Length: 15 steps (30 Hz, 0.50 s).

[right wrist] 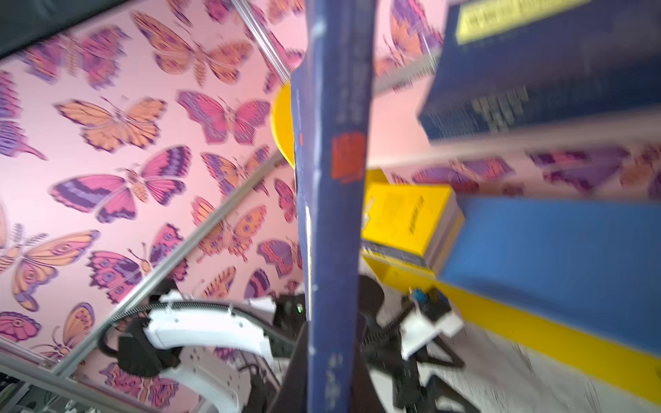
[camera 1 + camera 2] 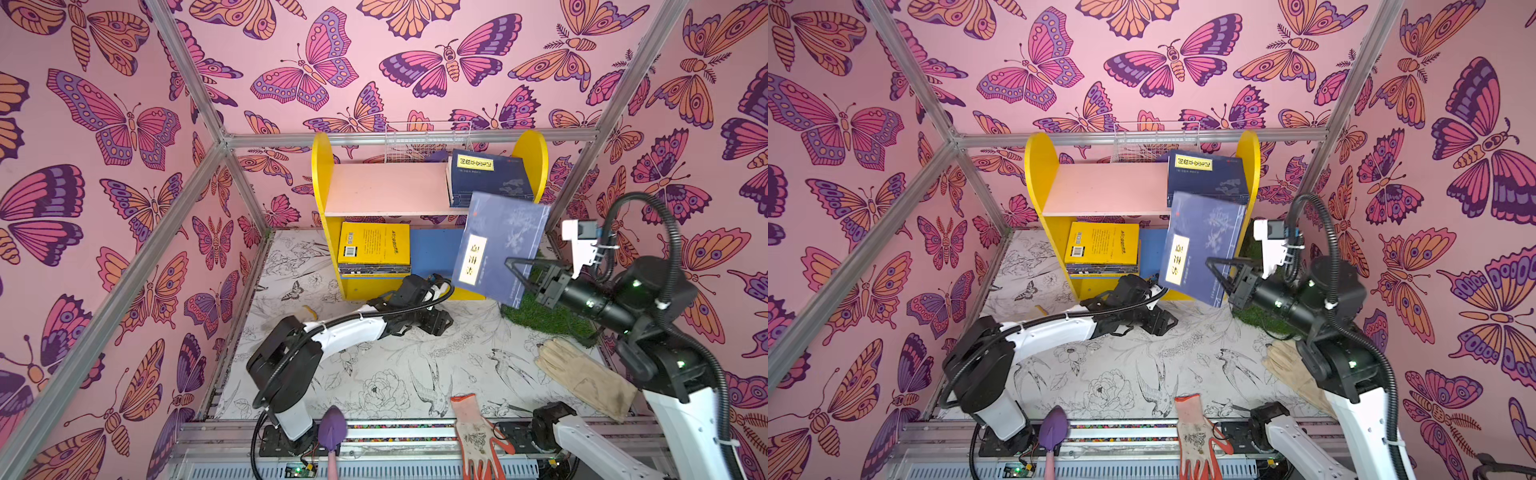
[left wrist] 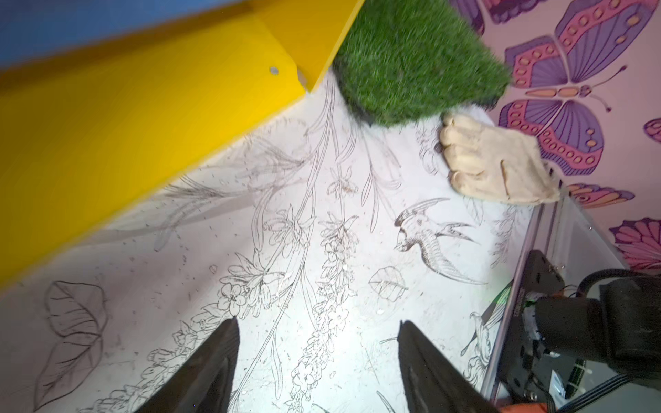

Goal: Stacking books/files
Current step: Place the book at the bookshelf.

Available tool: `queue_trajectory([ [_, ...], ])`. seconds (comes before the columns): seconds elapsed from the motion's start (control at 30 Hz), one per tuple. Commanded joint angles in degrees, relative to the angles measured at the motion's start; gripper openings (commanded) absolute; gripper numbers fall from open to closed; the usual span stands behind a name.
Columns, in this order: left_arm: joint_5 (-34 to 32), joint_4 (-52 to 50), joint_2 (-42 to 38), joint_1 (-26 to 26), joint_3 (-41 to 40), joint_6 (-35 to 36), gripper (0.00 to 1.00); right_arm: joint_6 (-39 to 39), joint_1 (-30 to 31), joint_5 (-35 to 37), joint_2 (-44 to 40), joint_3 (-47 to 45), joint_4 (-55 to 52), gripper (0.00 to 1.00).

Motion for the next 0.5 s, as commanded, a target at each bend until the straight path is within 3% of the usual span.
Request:
queue_trajectory([
  [0.0,-6.0,4.0,-1.7,0.2,-1.7,-2.2,0.72,9.5,1.2,4.1,6.5,2.7,18.3,0.00],
  [0.17,-4.6,4.6,-5.8,0.3,0.5,-3.0,0.72,19.5,7.5,32.9,14.8,2.7,36.3,0.00],
  [0.23,-2.7,4.7,-8.7,0.8,1.9,-4.9,0.72,20.8,10.3,39.7,18.1,4.3,39.8,0.00],
  [0.33,0.1,4.9,-13.5,1.8,4.9,-9.3,0.75,19.9,14.3,45.3,22.9,8.8,42.7,0.00],
  [0.47,5.7,7.5,-18.3,5.7,10.0,-20.7,0.81,20.3,16.0,48.0,26.8,13.4,42.8,0.00],
])
